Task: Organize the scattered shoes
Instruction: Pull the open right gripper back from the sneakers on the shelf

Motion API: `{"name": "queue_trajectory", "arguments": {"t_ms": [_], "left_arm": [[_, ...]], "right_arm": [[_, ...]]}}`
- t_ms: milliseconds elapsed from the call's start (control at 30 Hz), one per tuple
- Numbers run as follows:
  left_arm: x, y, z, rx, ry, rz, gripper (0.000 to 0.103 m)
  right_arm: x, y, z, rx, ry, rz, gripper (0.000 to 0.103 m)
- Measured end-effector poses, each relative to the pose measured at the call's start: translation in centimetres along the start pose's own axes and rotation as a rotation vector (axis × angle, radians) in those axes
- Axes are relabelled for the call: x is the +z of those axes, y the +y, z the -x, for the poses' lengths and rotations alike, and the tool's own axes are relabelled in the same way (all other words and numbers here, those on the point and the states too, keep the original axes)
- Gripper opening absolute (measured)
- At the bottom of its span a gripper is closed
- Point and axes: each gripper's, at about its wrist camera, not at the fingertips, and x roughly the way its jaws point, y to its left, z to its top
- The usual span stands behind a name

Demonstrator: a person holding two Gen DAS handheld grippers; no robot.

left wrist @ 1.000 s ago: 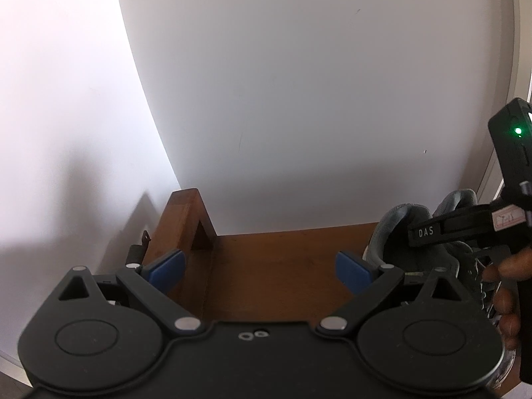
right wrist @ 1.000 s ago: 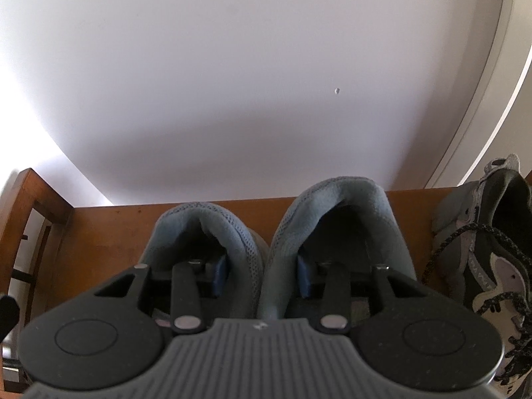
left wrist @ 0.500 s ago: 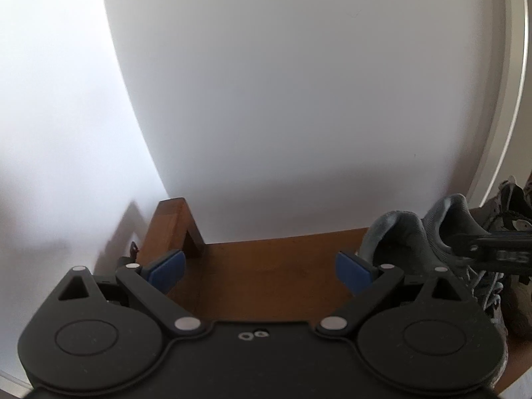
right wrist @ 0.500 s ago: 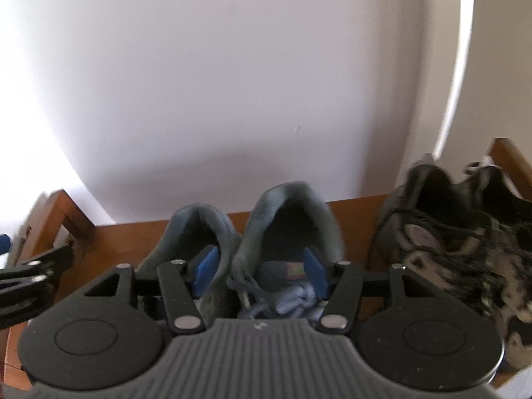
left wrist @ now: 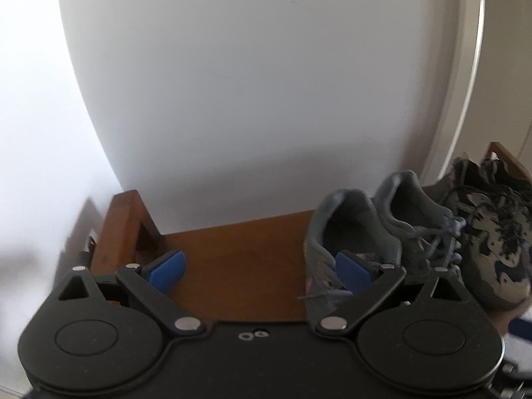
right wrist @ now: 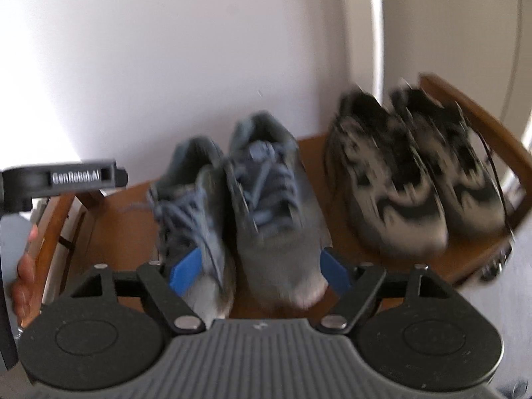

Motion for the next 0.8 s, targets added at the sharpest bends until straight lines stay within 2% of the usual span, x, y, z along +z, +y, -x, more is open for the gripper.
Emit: {"name": "queue_trajectory", "arguments": {"t_ms": [133,200,433,600,800], "left_arm": [[-1.0,-0.4,0.4,-0.011,0.015,-0.015,0.098],[-1.7,-0.7,1.0,-0.006,0.027,-0.013,0.098],[-3.3,-2.6,3.4,0.037,0.035,-0.001,0.098],[-4.9,-6.0,5.7,0.091,0.048,0.034,0.098],[-7.3,-12.6,9.0,0.085,0.064,0.031,0.098]], "right_arm": [[-2.1,-0.4,1.0,-0.036,0.032,-0.055,0.084],[-2.6,-0.7,1.5,-0.027,0.048,-0.078,0.084],[-3.0,-2.6,3.0,0.034,0.036,-0.021,0.084],[-3.7,-6.4,5.3,0.085,0.036,0.001,0.084],[-6.0,-13.5,10.2,0.047,0.005,-0.005,0.086]]}}
